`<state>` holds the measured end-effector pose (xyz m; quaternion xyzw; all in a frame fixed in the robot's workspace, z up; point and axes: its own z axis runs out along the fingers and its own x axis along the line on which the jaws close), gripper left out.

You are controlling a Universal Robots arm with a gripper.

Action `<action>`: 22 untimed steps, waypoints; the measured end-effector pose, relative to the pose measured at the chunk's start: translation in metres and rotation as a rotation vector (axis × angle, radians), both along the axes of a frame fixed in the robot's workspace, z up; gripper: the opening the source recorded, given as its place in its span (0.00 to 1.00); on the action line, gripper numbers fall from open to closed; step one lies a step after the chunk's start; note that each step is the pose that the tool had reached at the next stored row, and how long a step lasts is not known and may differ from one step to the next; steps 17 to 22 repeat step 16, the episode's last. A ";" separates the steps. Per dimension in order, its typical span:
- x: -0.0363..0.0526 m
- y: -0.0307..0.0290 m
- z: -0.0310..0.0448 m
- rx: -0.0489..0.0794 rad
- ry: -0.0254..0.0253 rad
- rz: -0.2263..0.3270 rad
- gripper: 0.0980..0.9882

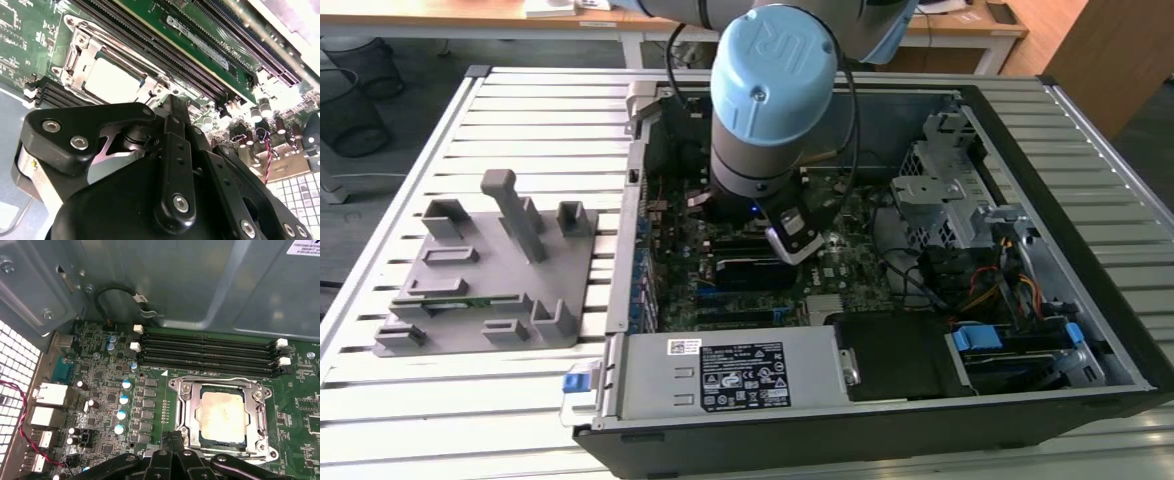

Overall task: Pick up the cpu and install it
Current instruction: 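Install the second cpu locking lever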

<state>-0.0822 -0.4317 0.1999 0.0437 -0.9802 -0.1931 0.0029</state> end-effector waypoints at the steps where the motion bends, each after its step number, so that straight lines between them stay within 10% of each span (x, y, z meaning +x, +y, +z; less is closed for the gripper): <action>1: 0.0000 0.0000 0.0009 0.000 0.0000 0.000 0.01; 22: 0.0000 0.0000 0.0174 0.000 0.0000 0.000 0.01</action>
